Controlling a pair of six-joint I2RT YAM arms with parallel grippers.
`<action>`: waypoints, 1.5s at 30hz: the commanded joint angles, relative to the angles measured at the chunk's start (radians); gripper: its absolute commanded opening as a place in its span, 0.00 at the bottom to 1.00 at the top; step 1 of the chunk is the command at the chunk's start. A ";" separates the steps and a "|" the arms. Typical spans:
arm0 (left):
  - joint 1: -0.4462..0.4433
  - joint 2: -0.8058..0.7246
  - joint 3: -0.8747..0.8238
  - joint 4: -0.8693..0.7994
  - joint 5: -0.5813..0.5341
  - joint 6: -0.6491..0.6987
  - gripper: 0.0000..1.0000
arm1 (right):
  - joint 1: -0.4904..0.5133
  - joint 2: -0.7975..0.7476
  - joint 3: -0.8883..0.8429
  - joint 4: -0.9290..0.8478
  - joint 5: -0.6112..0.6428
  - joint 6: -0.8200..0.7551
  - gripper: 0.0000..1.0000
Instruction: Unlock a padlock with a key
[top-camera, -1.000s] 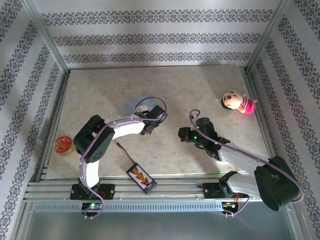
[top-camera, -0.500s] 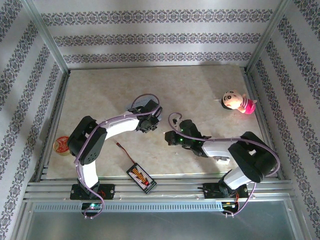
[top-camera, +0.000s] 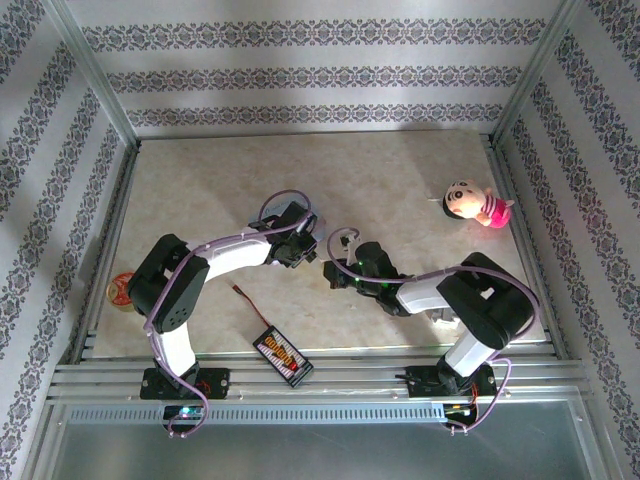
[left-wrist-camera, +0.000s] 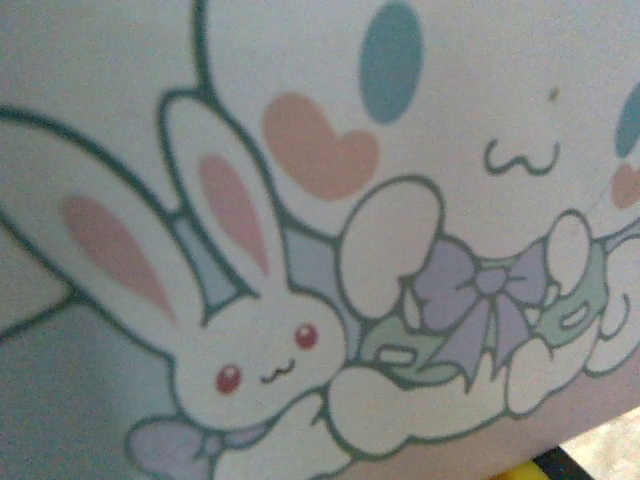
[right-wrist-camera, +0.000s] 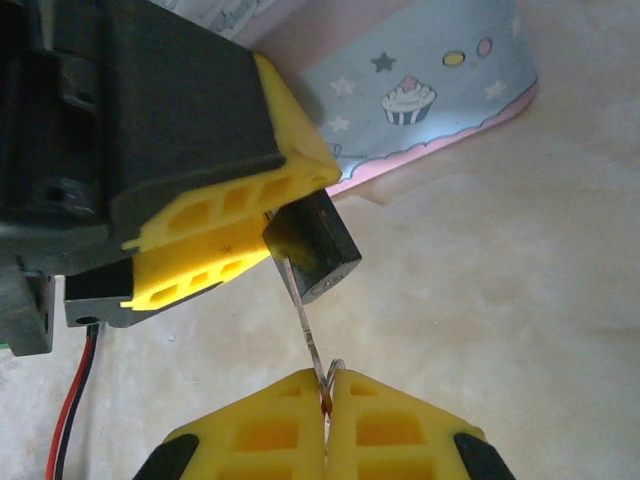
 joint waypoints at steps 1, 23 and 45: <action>0.016 -0.058 -0.036 0.118 0.042 -0.025 0.05 | -0.007 0.035 -0.038 0.122 -0.026 0.050 0.00; 0.030 -0.068 -0.064 0.150 0.065 -0.062 0.05 | -0.012 0.169 -0.107 0.421 -0.022 0.103 0.00; 0.030 -0.051 -0.064 0.158 0.074 -0.075 0.05 | 0.009 0.197 -0.076 0.436 -0.015 0.081 0.00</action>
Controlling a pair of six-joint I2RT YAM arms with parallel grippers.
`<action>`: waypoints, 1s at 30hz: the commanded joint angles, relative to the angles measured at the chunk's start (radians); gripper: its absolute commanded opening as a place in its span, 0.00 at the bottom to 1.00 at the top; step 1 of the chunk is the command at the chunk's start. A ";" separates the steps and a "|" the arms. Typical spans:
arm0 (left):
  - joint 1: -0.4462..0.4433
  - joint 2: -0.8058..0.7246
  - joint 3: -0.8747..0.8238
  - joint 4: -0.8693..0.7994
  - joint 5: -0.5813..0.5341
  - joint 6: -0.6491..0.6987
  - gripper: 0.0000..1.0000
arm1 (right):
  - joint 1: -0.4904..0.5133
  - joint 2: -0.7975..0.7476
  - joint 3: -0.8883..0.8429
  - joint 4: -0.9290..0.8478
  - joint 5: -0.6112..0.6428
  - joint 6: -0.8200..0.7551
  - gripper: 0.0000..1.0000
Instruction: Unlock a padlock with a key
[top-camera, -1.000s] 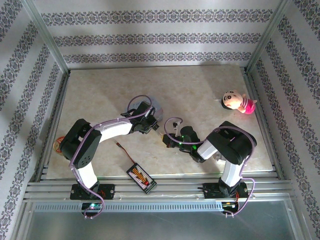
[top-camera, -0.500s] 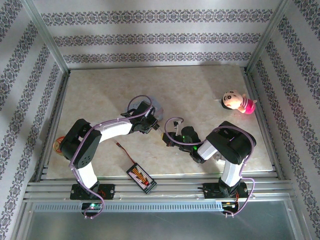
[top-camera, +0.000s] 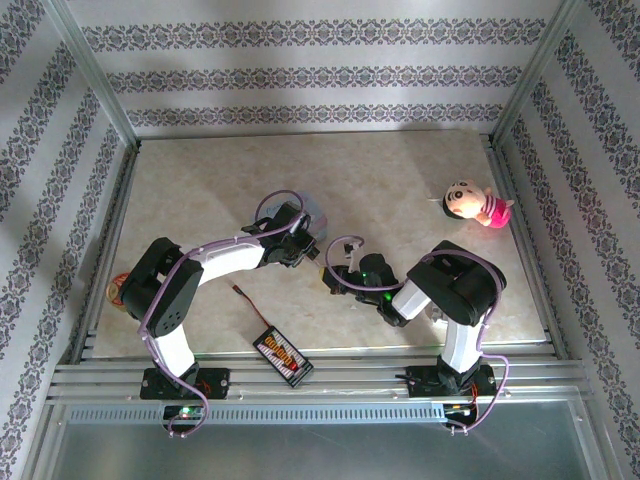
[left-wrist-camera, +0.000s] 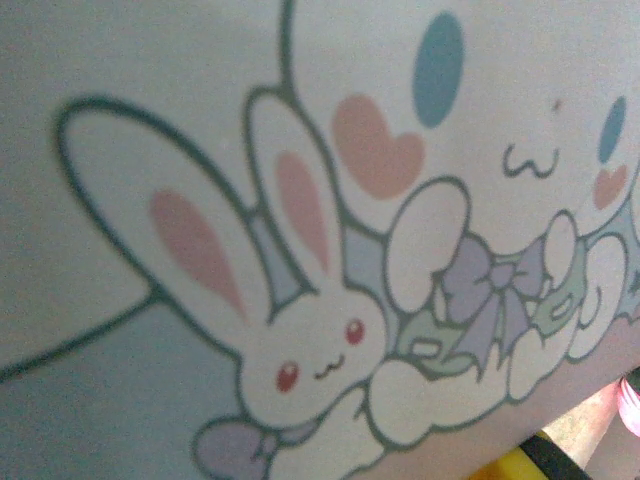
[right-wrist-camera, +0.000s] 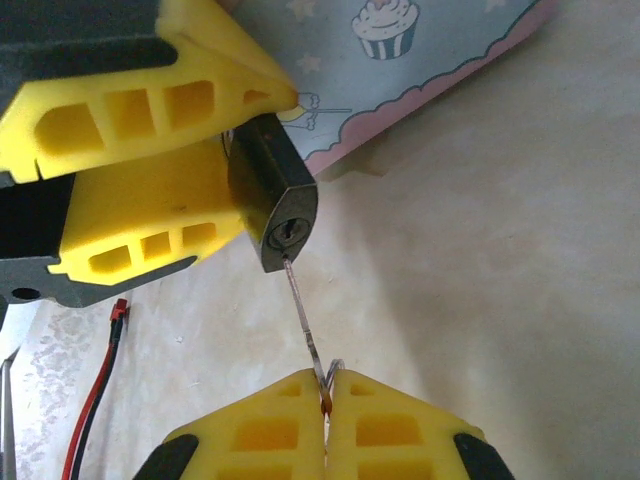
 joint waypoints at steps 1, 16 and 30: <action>0.012 -0.008 0.002 0.048 0.017 -0.022 0.05 | 0.011 -0.005 0.001 0.046 0.026 -0.028 0.00; 0.012 -0.007 0.003 0.047 0.022 -0.015 0.05 | 0.013 -0.028 -0.010 0.048 0.051 -0.027 0.00; 0.013 0.008 0.004 0.053 0.033 -0.015 0.05 | 0.013 -0.023 0.010 0.050 0.044 -0.030 0.00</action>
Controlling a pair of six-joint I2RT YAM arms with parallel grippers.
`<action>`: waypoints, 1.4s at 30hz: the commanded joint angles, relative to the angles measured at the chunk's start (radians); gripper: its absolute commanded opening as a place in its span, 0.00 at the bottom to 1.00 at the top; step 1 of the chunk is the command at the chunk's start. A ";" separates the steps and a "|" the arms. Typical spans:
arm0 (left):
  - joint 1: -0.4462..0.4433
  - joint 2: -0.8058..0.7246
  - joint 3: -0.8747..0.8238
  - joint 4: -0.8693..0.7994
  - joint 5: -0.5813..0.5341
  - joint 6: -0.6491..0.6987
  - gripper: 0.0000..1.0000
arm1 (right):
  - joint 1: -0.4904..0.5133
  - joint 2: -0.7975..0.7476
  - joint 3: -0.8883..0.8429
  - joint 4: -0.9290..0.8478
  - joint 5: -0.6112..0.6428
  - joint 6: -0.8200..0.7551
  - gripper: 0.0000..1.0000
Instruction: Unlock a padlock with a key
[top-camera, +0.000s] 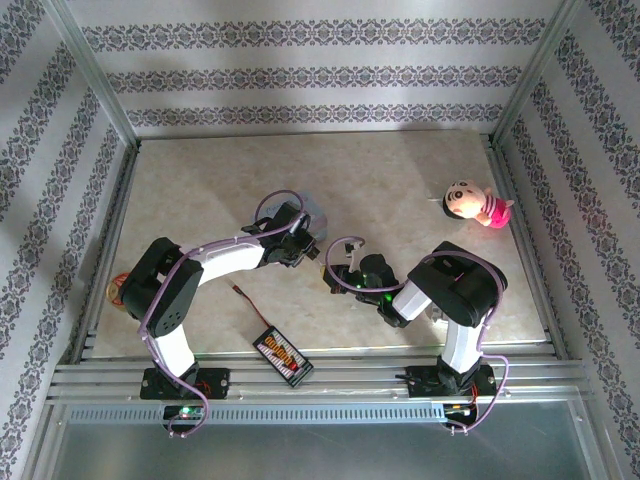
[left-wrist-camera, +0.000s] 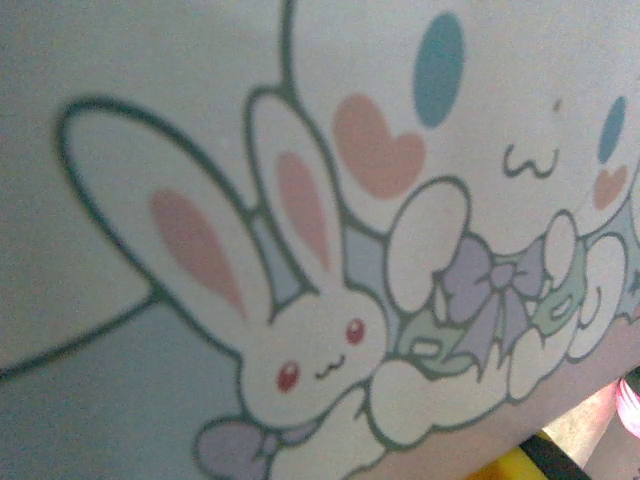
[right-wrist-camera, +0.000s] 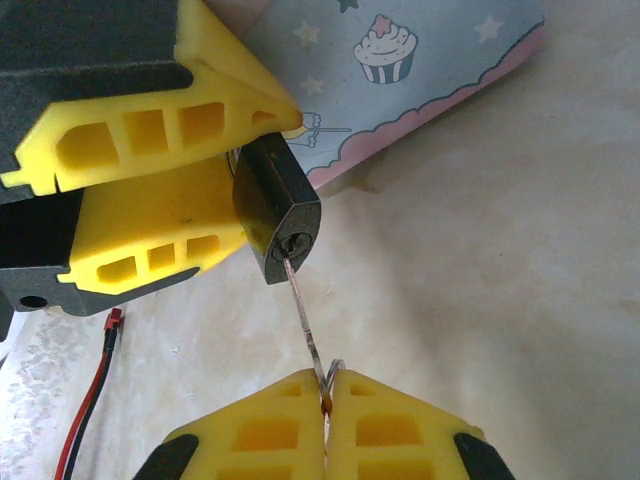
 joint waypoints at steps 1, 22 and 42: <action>0.012 0.008 0.005 0.053 0.033 -0.015 0.05 | 0.012 -0.015 0.017 0.039 0.009 -0.015 0.00; 0.013 0.003 -0.004 0.059 0.039 -0.010 0.04 | -0.001 -0.037 0.022 0.039 0.015 -0.018 0.00; 0.014 -0.010 -0.013 0.075 0.043 -0.016 0.04 | -0.008 0.005 0.012 0.078 0.009 0.002 0.00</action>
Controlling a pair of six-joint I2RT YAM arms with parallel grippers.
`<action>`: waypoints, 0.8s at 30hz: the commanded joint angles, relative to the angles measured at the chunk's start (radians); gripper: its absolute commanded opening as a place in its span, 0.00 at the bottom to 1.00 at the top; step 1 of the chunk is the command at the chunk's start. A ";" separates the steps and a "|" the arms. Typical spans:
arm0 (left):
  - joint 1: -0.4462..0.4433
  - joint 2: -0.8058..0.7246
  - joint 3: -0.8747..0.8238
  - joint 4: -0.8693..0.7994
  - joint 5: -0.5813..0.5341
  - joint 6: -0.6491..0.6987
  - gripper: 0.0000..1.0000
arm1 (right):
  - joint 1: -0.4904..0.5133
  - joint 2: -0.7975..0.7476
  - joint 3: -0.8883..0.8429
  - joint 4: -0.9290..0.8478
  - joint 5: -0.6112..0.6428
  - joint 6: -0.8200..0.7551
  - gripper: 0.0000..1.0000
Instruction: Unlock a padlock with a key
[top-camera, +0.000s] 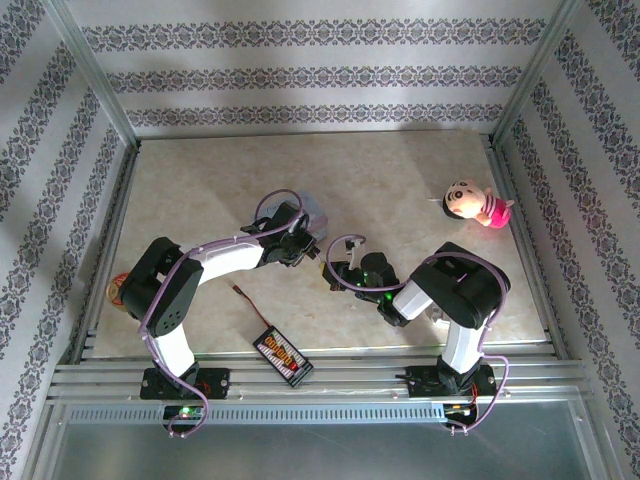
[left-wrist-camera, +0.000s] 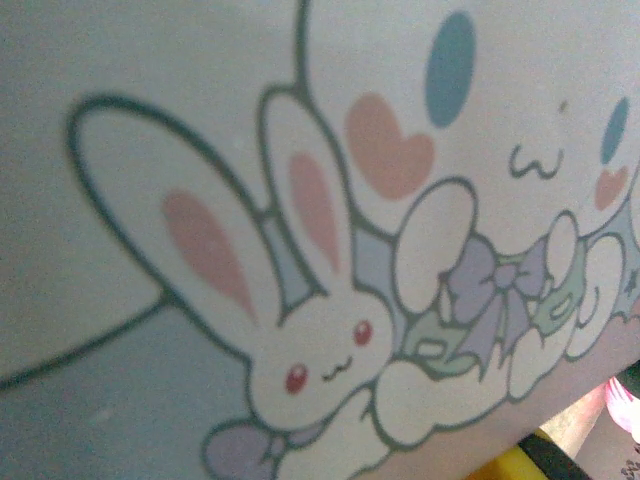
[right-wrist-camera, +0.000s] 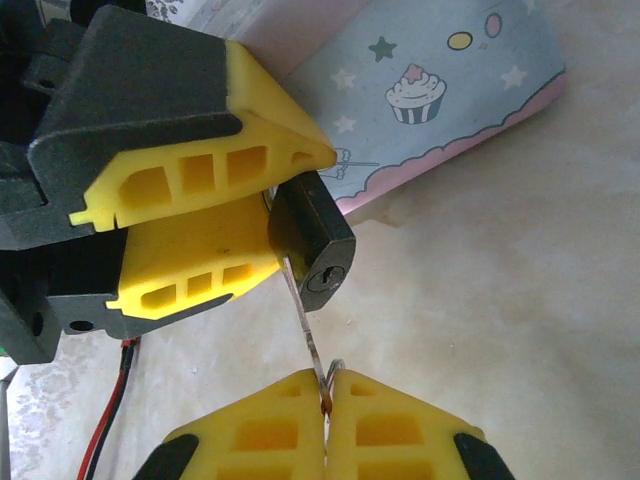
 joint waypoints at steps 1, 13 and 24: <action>0.009 -0.017 -0.007 0.055 0.027 -0.015 0.03 | -0.006 0.017 -0.002 0.069 0.000 0.006 0.00; 0.027 -0.035 0.007 0.020 0.063 -0.004 0.03 | -0.048 -0.042 -0.115 0.111 -0.036 -0.019 0.00; 0.028 -0.022 0.016 0.023 0.074 -0.006 0.04 | -0.026 -0.036 -0.073 0.119 -0.062 -0.031 0.00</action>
